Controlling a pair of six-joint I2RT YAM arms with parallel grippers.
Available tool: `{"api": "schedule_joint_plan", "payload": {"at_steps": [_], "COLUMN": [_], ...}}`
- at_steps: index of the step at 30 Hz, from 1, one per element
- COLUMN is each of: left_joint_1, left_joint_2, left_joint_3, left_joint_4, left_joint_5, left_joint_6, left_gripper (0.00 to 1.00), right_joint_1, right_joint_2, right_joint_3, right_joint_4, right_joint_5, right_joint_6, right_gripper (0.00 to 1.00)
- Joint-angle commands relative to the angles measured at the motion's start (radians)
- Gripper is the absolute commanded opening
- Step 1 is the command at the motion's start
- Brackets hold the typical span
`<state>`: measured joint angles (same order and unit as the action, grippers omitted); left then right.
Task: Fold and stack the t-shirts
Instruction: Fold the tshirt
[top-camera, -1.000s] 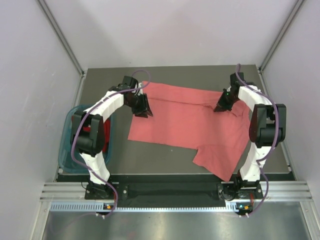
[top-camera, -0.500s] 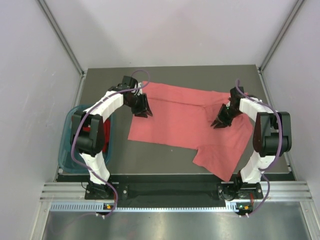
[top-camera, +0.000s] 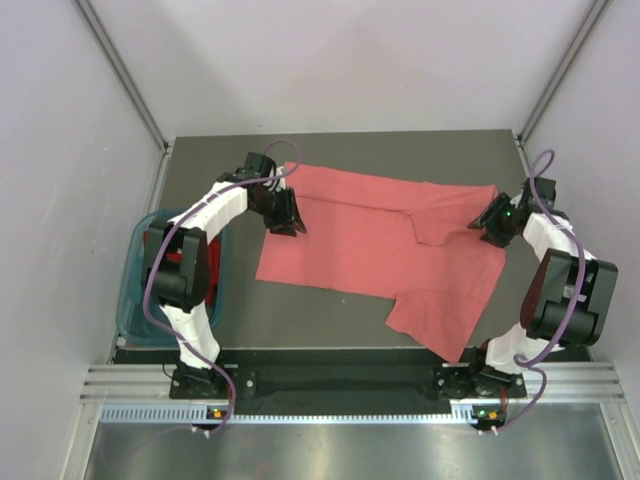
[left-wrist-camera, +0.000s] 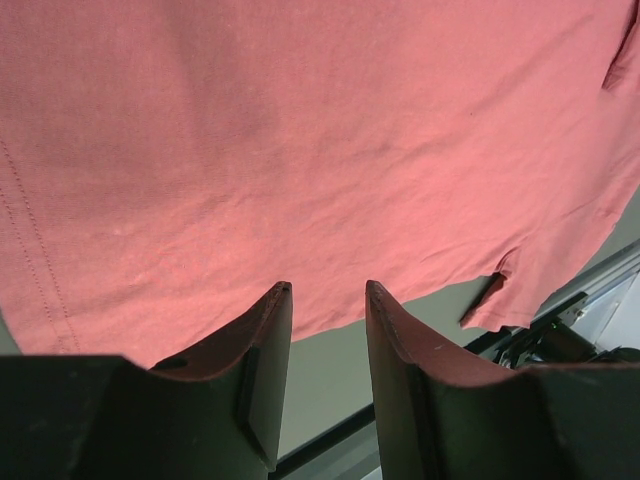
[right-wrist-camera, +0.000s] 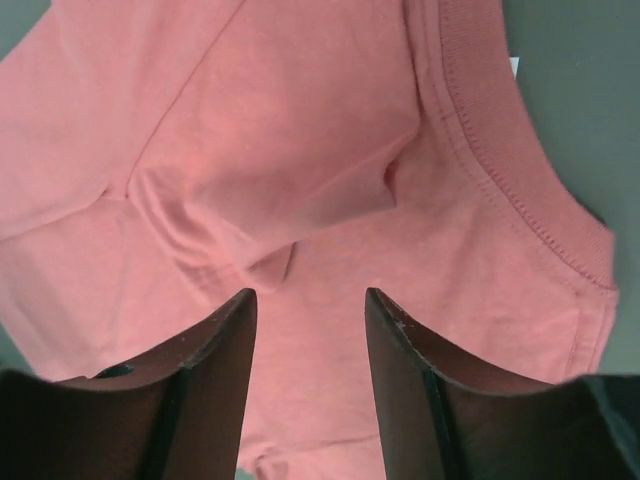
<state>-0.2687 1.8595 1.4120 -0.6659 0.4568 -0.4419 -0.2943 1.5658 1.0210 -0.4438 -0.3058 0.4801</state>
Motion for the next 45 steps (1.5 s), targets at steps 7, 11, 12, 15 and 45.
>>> {"api": "schedule_joint_plan", "payload": {"at_steps": [7,11,12,15,45], "left_joint_1": [0.005,0.005,0.005,0.005,0.006], "left_joint_2": [-0.013,-0.01,-0.008,-0.01,-0.013], "left_joint_3": [-0.002,-0.007,-0.008,-0.01,-0.021], "left_joint_4": [0.025,0.028,0.028,0.029,0.037], "left_joint_5": [0.034,0.043,0.049,0.054,0.065], "left_joint_6": [0.014,0.014,0.012,0.012,0.008], "left_gripper": [0.4,0.4,0.4,0.4,0.41], "right_joint_1": [-0.072,-0.083,-0.083,-0.083,-0.1], "right_joint_2": [0.03,0.039,0.045,0.039,-0.001], "right_joint_3": [-0.1,-0.145,-0.148,-0.163,-0.182], "right_joint_4": [0.316,0.427,0.436,0.464,0.359], "right_joint_5": [-0.036,-0.078,-0.096,-0.099,-0.024], "right_joint_6": [-0.057,-0.054,-0.052,-0.035,-0.124], "right_gripper": [0.57,0.56,0.55,0.52,0.07]}}
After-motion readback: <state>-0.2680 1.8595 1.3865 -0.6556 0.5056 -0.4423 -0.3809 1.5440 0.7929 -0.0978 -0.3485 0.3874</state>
